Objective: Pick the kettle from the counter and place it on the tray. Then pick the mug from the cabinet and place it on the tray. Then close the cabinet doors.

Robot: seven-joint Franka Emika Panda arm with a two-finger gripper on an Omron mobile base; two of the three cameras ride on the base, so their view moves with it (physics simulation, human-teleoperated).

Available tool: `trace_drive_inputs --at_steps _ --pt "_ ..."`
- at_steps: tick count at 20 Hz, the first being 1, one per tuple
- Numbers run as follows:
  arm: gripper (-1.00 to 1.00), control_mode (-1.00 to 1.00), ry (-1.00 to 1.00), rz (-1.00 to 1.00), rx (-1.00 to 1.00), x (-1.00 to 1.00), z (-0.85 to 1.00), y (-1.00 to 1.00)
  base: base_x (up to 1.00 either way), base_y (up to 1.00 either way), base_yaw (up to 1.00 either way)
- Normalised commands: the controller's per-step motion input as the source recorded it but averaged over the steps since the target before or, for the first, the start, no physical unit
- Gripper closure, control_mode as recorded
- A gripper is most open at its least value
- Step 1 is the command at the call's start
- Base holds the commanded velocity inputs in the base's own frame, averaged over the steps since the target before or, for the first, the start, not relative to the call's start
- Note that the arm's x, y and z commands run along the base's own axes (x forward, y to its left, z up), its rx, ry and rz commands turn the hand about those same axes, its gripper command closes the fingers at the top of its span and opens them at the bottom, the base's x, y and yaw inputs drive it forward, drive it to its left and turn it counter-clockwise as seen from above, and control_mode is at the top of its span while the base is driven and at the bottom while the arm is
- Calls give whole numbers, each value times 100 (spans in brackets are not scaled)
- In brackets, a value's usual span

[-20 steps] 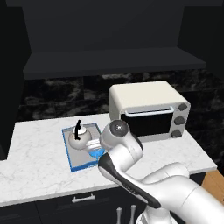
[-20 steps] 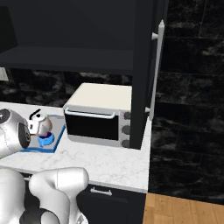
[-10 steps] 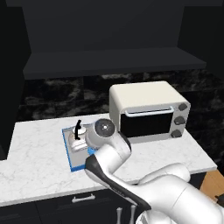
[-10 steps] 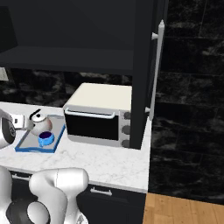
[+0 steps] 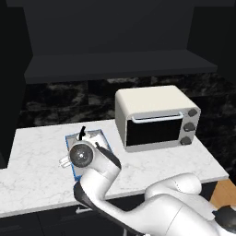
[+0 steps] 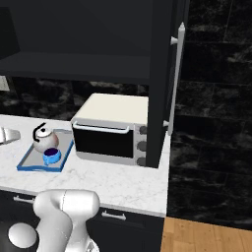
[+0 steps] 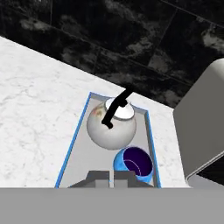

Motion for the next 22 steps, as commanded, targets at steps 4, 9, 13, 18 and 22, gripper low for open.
trace_drive_inputs --at_steps 4,9,13,18,22 --pt "100 -100 -22 0 -13 -18 67 65 0 0 0" --pt "100 -100 -1 -8 -20 -9 45 81 0 0 0" --pt "100 -100 -11 -3 -39 0 -4 71 0 0 0" --pt "100 -100 -38 0 -42 0 -3 53 0 0 0" --pt "100 -100 -38 0 -30 0 9 62 0 0 0"
